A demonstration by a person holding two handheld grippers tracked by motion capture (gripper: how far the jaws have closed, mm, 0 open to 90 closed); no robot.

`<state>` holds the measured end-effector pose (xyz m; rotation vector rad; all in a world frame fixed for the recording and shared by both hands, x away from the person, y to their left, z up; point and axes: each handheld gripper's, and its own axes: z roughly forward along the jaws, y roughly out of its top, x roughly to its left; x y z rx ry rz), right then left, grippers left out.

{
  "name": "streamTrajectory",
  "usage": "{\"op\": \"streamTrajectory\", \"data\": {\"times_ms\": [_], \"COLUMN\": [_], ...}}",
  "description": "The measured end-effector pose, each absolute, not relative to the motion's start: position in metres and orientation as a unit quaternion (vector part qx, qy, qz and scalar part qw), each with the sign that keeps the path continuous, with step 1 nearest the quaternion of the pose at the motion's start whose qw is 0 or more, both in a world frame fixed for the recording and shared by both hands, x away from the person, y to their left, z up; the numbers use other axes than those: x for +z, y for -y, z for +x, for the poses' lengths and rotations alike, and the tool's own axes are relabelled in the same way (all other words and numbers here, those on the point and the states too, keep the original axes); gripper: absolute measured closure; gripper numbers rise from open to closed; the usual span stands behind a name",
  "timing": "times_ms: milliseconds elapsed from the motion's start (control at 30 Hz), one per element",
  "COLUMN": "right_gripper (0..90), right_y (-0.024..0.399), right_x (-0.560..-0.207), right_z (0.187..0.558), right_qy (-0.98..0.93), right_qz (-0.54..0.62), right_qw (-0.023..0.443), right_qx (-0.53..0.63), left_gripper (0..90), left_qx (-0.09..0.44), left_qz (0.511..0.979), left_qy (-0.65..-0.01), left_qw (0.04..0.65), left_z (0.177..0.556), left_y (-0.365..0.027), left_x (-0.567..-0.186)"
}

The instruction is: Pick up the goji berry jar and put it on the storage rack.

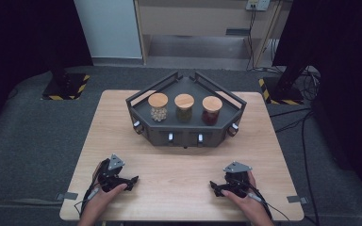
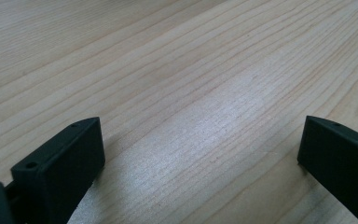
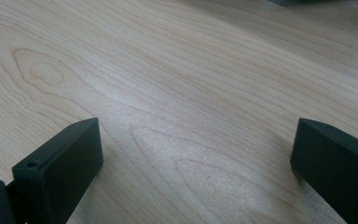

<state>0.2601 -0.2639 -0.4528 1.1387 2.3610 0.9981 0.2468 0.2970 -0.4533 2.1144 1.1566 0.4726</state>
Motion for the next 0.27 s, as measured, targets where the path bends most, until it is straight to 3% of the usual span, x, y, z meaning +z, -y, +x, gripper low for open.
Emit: {"op": "streamTrajectory", "data": {"times_ms": [267], "right_gripper": [1.7], "right_y": [0.2644], "right_x": [-0.4527], "right_z": [0.2609], "right_qy": [-0.830], "right_qz": [0.400], "right_qw": [0.165], "right_qx": [0.351], "left_gripper": [0.0], "left_qx": [0.181], "left_qz": [0.811], "left_qy": [-0.444], "left_qw": [0.335], "left_z": [0.2466], "left_y": [-0.2966], "left_x": [-0.4531]}}
